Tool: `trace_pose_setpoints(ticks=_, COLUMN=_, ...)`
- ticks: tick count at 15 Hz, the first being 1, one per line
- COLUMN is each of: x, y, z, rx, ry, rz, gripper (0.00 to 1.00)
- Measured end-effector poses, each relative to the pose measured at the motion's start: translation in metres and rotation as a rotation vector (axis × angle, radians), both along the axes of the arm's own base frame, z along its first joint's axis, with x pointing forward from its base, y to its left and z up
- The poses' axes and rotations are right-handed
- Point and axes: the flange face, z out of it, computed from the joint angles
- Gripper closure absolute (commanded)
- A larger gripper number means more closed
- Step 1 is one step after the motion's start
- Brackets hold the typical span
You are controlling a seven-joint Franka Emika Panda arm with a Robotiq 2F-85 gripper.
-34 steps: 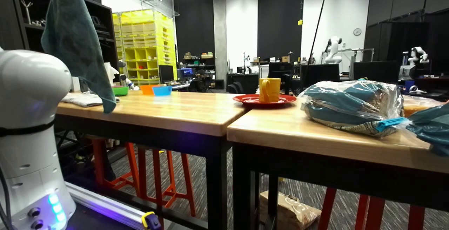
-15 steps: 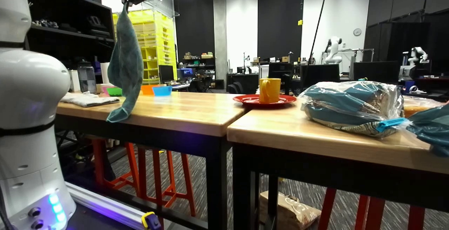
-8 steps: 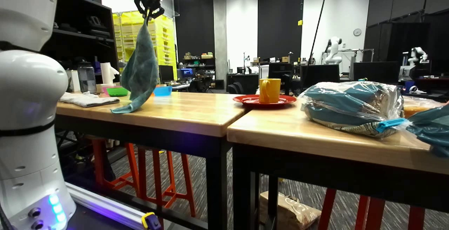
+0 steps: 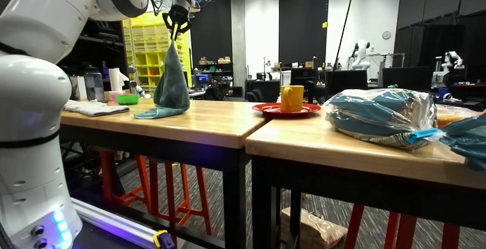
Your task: Unfold the towel on the table
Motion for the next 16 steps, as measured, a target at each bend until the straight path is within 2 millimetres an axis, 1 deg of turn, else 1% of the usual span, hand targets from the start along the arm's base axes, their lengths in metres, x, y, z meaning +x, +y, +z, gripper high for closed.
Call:
trace_pose_setpoints(ticks=2, x=0.004, y=-0.005, z=-0.003, rx=-0.006, ry=0.006, rz=-0.035, gripper=0.42)
trace_pose_setpoints(ticks=4, x=0.004, y=-0.008, z=0.000, rx=-0.011, ry=0.001, rz=-0.063, gripper=0.27)
trace_pose_setpoints(ticks=6, x=-0.001, y=-0.009, z=0.008, rx=-0.013, ry=-0.016, rz=-0.082, gripper=0.13)
trace_pose_setpoints(ticks=8, x=-0.008, y=-0.010, z=0.021, rx=-0.015, ry=-0.038, rz=-0.097, gripper=0.02)
trace_pose_setpoints(ticks=9, x=-0.012, y=-0.010, z=0.027, rx=-0.016, ry=-0.049, rz=-0.103, gripper=0.00)
trace_pose_setpoints(ticks=12, x=-0.023, y=-0.011, z=0.043, rx=-0.015, ry=-0.077, rz=-0.104, gripper=0.00)
trace_pose_setpoints(ticks=16, x=-0.032, y=-0.007, z=0.055, rx=-0.007, ry=-0.099, rz=-0.085, gripper=0.00)
